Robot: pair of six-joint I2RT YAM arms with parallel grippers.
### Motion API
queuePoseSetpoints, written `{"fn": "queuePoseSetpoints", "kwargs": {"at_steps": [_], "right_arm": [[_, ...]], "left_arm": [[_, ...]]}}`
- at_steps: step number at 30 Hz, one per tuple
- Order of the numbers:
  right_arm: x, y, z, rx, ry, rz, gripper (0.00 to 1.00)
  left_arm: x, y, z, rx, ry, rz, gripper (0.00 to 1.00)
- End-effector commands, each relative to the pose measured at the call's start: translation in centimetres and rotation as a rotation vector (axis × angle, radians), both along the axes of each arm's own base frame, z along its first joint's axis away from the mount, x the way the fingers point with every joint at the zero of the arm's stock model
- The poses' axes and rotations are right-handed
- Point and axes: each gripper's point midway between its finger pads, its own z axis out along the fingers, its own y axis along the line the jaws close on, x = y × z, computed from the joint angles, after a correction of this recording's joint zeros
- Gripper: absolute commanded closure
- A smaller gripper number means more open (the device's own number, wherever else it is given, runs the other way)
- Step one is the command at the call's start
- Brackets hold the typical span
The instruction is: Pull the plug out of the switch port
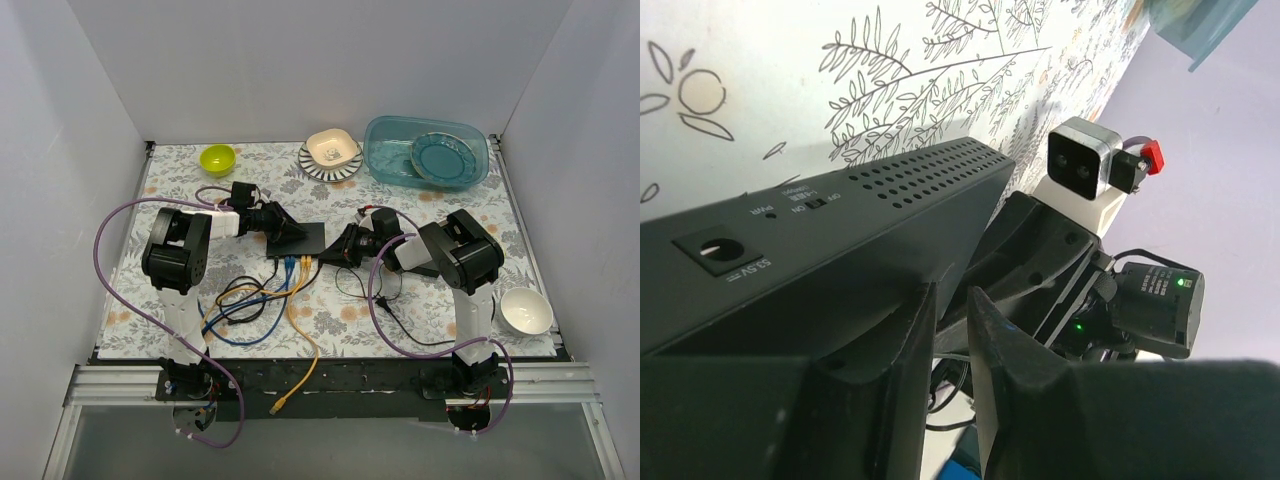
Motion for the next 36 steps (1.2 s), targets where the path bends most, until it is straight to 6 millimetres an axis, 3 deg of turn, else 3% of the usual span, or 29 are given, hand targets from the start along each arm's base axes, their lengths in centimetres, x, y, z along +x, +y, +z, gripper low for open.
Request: {"fn": "queuePoseSetpoints", "kwargs": {"at_steps": [1,9,15,20,27,36], "right_arm": [[-0.4,-2.7,-6.0,-0.205,0.077,-0.077,0.94],[-1.1,-3.7,-7.1,-0.304,0.096,-0.039,0.99],[0.0,-3.6,-6.8,-0.343,0.045,-0.018,0.99],[-0.2,-4.8,-7.4,-0.449,-0.024,0.012,0.99],[-2.9,-6.6,-8.5,-0.502,-0.051,0.071,0.99],[-4.7,-6.7,-7.9,-0.489,-0.045,0.105,0.99]], "left_arm": [[-2.6,1.7,-4.8,0.125,0.129,0.035,0.79],[-2.5,1.6,-5.0,0.12,0.134,0.038,0.79],[-2.7,1.7,-5.2,0.121,0.14,0.045,0.8],[-2.7,1.7,-5.1,0.115,0.14,0.05,0.8],[-3.0,1.7,-5.6,0.111,0.156,0.066,0.8],[-3.4,1.9,-6.1,0.106,0.188,0.099,0.8]]}}
